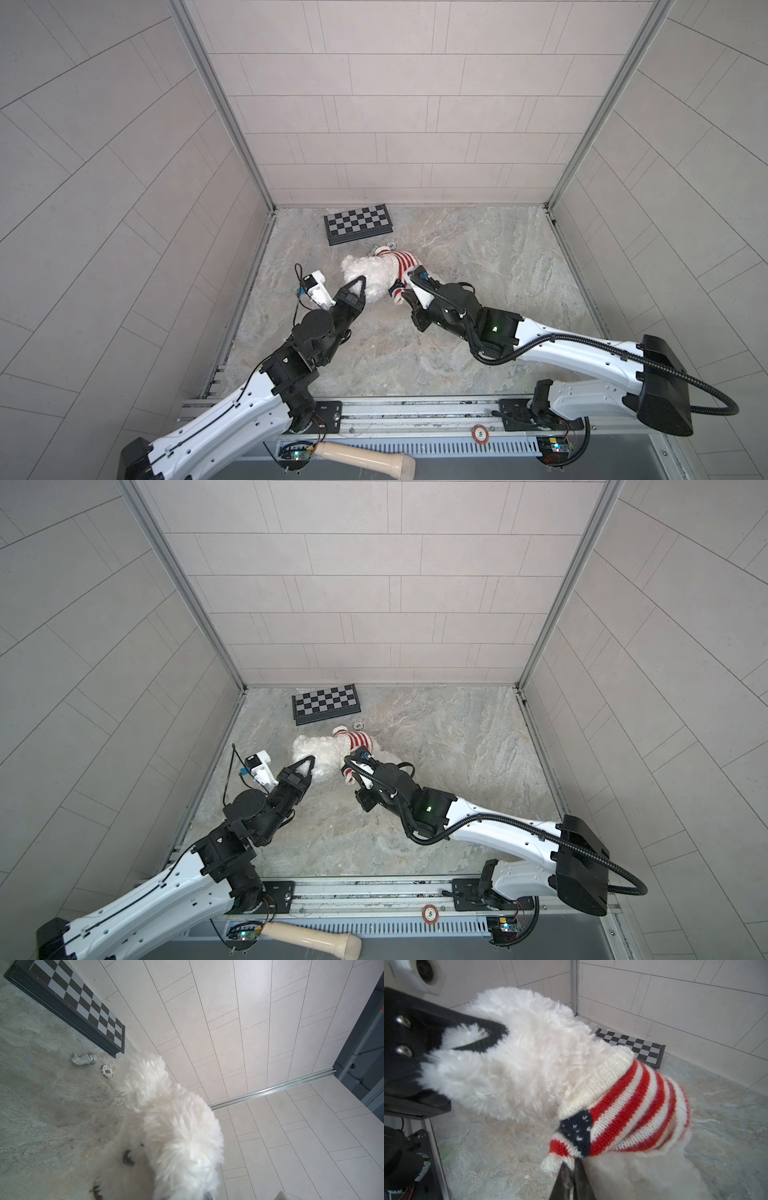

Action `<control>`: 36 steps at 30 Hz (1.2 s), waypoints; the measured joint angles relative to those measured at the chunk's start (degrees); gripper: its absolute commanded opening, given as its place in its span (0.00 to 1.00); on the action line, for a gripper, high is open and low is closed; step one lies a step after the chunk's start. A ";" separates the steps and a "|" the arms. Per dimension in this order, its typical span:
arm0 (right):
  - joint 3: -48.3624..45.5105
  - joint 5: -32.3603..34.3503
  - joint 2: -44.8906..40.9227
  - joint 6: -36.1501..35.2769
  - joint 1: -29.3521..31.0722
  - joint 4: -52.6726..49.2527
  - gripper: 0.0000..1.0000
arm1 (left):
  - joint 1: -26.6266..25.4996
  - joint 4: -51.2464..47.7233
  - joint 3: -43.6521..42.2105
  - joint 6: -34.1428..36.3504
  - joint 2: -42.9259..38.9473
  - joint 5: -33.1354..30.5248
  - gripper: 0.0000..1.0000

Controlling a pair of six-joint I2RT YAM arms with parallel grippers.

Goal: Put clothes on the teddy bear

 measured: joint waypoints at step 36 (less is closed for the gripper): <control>-11.82 -0.66 -24.20 11.56 -0.98 2.54 0.12 | -1.11 5.35 -2.69 -1.44 -1.68 -0.02 0.00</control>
